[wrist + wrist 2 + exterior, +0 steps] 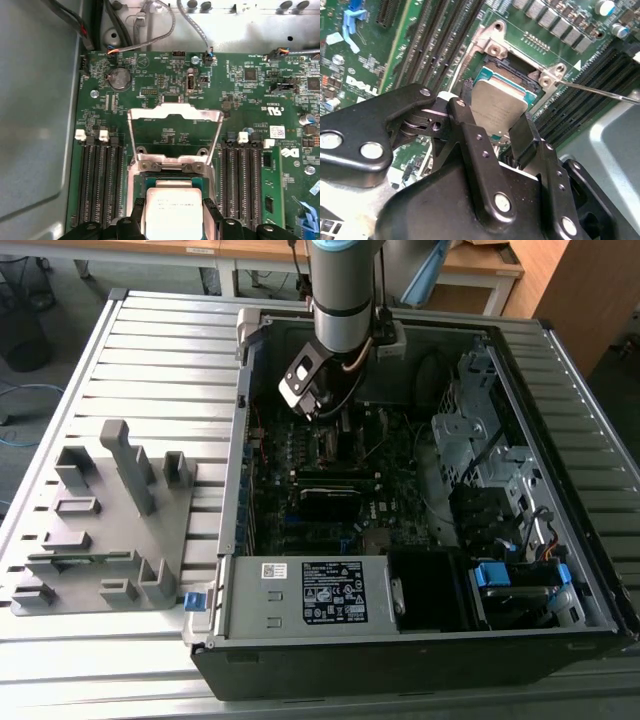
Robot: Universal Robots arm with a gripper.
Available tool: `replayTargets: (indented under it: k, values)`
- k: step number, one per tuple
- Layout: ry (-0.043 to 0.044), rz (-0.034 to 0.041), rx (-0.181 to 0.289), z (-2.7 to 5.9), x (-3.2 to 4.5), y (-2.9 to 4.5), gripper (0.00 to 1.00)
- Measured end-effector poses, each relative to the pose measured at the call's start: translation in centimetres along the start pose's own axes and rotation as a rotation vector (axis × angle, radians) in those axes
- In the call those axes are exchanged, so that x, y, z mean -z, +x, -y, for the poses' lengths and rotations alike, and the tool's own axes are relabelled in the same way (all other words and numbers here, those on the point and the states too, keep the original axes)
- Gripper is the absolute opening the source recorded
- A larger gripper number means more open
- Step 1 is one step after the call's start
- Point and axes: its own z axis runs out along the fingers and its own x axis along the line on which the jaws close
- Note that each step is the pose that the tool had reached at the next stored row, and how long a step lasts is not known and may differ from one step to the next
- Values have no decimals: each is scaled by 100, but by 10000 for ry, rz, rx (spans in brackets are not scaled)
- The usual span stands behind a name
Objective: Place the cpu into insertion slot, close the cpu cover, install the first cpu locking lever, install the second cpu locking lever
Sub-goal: 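Place the cpu into insertion slot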
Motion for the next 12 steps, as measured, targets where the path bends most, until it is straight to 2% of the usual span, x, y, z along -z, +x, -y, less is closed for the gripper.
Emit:
replayTargets:
  k: [8,12]
  values:
    - [-3,-1,-2,27,-35,15,54]
    - [-57,-15,-5,32,-45,15,54]
